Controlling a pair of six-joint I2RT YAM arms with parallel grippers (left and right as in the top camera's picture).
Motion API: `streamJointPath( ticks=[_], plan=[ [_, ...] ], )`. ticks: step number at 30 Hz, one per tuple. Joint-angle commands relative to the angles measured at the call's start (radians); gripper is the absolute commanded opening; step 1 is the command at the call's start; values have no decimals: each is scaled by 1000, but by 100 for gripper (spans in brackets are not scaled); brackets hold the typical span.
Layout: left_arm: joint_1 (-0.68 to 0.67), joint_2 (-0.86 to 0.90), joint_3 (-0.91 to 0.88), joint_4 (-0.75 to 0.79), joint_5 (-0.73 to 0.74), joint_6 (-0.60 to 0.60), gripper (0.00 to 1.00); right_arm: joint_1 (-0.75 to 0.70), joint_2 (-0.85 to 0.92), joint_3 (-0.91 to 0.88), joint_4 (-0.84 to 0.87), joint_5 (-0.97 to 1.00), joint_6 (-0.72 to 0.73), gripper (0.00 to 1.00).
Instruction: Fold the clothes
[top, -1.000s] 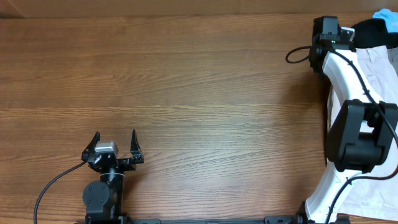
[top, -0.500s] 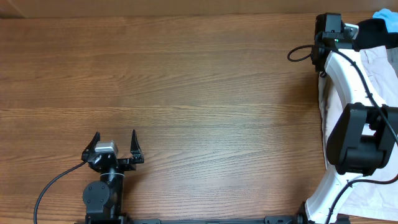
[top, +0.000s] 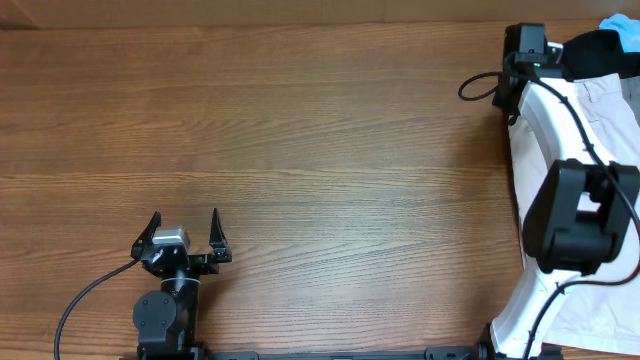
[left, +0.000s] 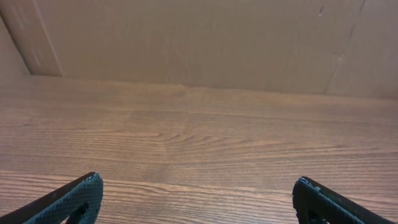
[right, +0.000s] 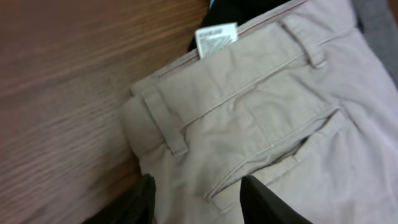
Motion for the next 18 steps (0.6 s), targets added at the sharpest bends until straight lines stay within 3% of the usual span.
streamJointPath(
  ticks=[1, 8, 18],
  plan=[
    [11, -9, -3, 1, 5, 15, 100, -3, 59, 23, 2, -13, -24, 52],
    [11, -9, -3, 1, 5, 15, 100, -2, 67, 23, 5, -89, -80, 62],
    [11, -9, -3, 1, 5, 15, 100, -2, 156, 23, 1, -27, -102, 68]
  ],
)
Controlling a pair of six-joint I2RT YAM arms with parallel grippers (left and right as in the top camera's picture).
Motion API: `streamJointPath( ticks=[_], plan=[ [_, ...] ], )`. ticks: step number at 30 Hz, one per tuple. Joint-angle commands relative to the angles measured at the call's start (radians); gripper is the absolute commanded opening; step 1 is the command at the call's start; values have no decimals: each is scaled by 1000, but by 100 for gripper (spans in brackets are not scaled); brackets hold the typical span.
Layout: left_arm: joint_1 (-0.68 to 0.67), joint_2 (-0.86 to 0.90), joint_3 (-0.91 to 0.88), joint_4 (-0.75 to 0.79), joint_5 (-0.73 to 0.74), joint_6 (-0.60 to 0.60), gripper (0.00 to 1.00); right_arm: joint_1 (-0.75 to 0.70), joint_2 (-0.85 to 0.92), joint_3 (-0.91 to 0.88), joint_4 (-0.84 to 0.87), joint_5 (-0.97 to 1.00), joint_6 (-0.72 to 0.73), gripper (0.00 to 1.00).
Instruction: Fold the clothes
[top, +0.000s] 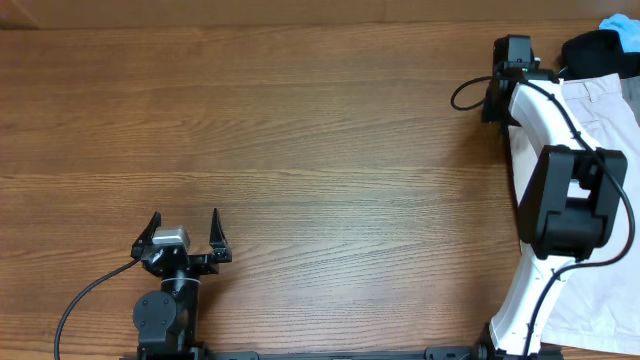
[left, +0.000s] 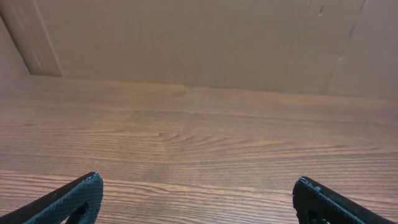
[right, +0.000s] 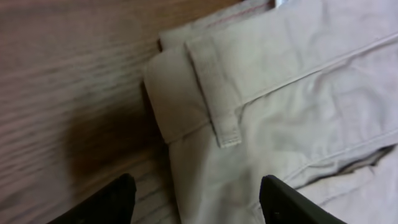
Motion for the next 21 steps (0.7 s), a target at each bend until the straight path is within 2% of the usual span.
streamJointPath(
  ticks=[1, 9, 15, 21],
  plan=[
    [11, -9, -3, 1, 5, 15, 100, -2, 52, 19, 3, 39, -13, 68],
    [11, -9, -3, 1, 5, 15, 100, -4, 95, 19, 33, 111, -14, 68],
    [11, -9, -3, 1, 5, 15, 100, -10, 109, 19, 70, 125, -14, 61],
    [11, -9, -3, 1, 5, 15, 100, -25, 167, 19, 74, 128, -14, 62]
  ],
)
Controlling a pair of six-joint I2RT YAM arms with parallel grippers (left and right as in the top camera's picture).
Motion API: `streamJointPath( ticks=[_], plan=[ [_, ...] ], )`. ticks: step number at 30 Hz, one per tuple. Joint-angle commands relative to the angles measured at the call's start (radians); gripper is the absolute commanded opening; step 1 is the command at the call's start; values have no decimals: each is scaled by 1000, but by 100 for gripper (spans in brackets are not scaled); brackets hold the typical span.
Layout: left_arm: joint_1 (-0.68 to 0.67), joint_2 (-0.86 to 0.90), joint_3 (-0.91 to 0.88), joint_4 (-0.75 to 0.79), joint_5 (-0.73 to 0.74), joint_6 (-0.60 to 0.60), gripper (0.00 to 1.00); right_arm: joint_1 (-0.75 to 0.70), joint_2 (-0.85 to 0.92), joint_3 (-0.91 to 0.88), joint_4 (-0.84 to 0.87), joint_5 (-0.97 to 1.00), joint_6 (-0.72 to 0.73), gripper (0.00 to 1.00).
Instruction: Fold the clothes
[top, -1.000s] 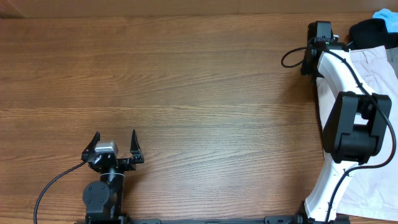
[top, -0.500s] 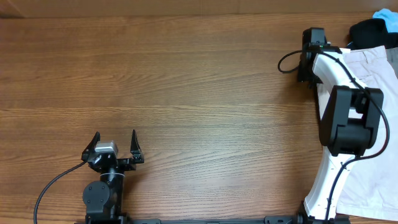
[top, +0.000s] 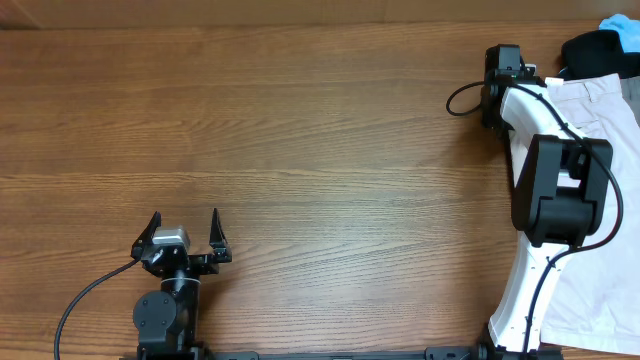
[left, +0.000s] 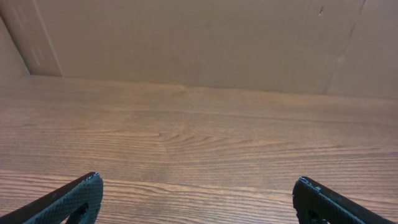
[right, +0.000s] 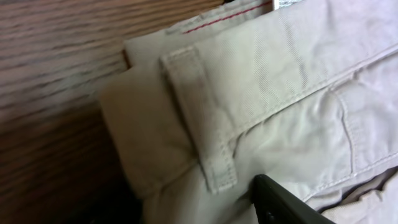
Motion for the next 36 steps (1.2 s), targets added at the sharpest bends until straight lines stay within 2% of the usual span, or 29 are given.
streamJointPath(
  ticks=[1, 4, 7, 12, 14, 16, 21, 31, 36],
  plan=[
    [11, -9, -3, 1, 5, 15, 100, -27, 91, 6, -2, 2, -4, 62],
    [11, -9, -3, 1, 5, 15, 100, -33, 107, 6, -1, 16, -2, 58],
    [11, -9, -3, 1, 5, 15, 100, -33, 106, 6, 10, 34, 5, 34],
    [11, -9, -3, 1, 5, 15, 100, -33, 106, 6, 6, 46, 5, 4],
    [11, -9, -3, 1, 5, 15, 100, -33, 105, 7, 6, 62, 9, 4],
    [11, -9, -3, 1, 5, 15, 100, -31, 90, 8, -1, 129, 69, 4],
    [11, -9, -3, 1, 5, 15, 100, -34, 16, 26, -50, 131, 194, 4],
    [11, -9, -3, 1, 5, 15, 100, -34, -185, 28, -58, 19, 197, 4],
    [11, -9, -3, 1, 5, 15, 100, -34, -219, 28, -72, 18, 192, 10]
  ],
)
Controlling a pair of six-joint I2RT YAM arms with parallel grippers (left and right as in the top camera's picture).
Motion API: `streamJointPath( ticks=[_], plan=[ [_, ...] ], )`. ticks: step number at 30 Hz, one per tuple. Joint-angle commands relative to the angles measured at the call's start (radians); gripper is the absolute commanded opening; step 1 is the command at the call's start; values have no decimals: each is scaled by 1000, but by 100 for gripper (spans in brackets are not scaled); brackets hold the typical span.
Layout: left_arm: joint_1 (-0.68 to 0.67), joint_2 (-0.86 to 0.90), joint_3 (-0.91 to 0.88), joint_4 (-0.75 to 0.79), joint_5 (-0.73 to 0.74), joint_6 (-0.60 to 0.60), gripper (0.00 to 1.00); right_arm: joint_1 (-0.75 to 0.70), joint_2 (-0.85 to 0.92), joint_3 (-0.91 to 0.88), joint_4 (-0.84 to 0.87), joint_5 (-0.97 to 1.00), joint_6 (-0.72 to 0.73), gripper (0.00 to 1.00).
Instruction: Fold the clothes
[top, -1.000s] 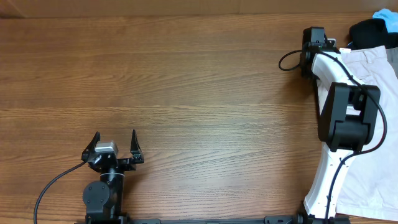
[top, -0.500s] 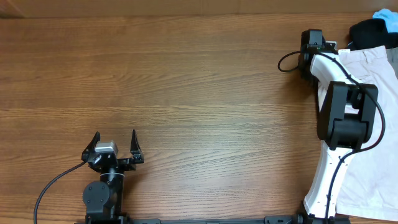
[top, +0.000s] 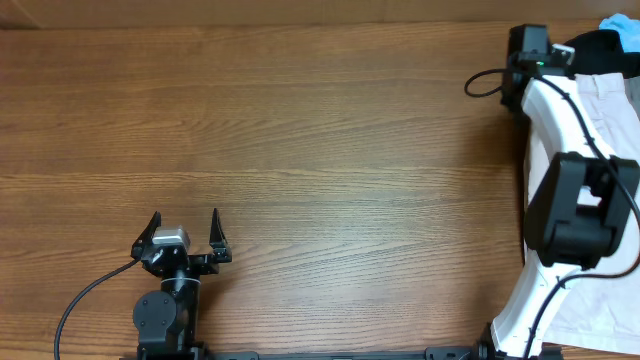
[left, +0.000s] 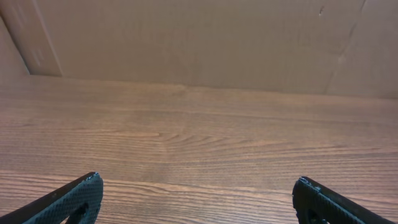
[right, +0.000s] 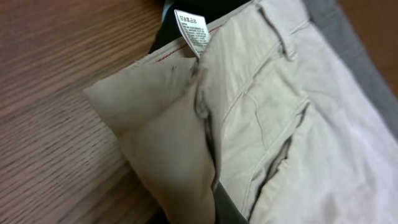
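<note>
Beige trousers (top: 600, 110) lie at the table's right edge, under my right arm. In the right wrist view their waistband corner (right: 155, 118) is pulled up off the wood, with a white label (right: 191, 28) at its top. My right gripper (right: 211, 202) is shut on this waistband, and one dark finger (right: 235, 210) shows under the fabric. From overhead the right gripper (top: 527, 48) is at the far right corner. My left gripper (top: 185, 232) rests open near the front left, and in the left wrist view the left gripper (left: 198, 186) holds nothing.
A black garment (top: 592, 48) and a blue item (top: 622, 24) lie beyond the trousers at the far right. A grey cloth (right: 348, 43) lies beside the trousers. A cardboard wall (left: 199, 43) backs the wooden table (top: 300, 150).
My right gripper has shut on the trousers' waistband corner and raised it off the table. It has shifted slightly right. The left arm has not moved.
My right gripper first hung open over the trousers' waistband. It then stood lower with its fingers astride the waistband corner, then close down on that corner. Now it holds the corner lifted. The left gripper stayed open and still throughout.
</note>
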Motion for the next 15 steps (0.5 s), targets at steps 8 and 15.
streamJointPath(
  ticks=[8, 15],
  plan=[
    [11, -9, -3, 1, 5, 15, 100, -4, -52, 4, -5, -2, 14, 4],
    [11, -9, -3, 1, 5, 15, 100, -4, -79, 4, -11, -2, 76, 4]
  ],
)
